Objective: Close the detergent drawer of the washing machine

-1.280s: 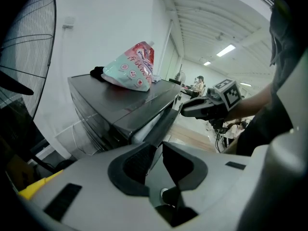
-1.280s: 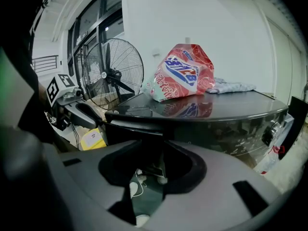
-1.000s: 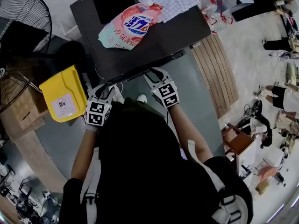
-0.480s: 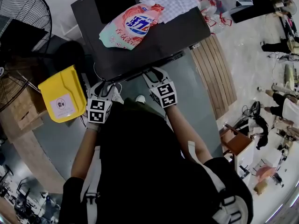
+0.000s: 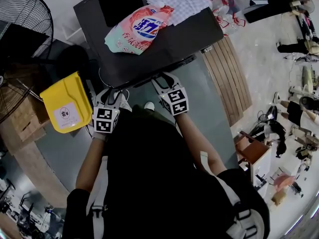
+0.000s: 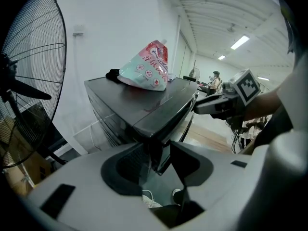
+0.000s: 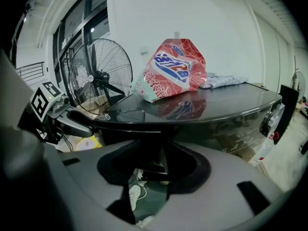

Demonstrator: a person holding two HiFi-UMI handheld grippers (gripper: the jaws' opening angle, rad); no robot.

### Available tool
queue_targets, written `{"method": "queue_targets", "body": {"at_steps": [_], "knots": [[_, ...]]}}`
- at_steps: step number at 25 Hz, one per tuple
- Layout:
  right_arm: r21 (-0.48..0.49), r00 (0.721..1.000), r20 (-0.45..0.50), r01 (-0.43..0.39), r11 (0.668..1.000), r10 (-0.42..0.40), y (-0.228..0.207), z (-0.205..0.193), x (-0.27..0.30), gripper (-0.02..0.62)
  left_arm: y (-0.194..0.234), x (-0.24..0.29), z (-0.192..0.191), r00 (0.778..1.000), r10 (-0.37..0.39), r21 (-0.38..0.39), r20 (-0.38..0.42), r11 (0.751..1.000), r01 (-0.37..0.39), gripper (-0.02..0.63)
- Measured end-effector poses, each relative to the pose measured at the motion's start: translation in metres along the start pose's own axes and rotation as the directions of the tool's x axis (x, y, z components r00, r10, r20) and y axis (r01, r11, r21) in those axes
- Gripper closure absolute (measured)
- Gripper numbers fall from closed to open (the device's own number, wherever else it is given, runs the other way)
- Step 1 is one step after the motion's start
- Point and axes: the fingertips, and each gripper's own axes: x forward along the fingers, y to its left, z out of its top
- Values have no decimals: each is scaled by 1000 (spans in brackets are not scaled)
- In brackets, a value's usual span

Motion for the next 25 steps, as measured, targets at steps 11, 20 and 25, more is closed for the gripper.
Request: {"method": "queue_targets", "body": {"at_steps": [11, 20, 25], "knots": [[34, 1000, -16, 19, 999, -18, -1, 0, 3, 422, 3, 4, 3, 1000, -18, 1, -3, 1000, 18, 413], [86, 999, -17, 47, 995, -46, -2, 2, 6, 422, 7, 5, 7, 1000, -28, -4, -2, 1000, 28, 397], [168, 992, -27, 125, 978, -122, -6, 6, 11, 430, 16, 9, 10, 1000, -1, -37, 3, 999, 1, 413]]}}
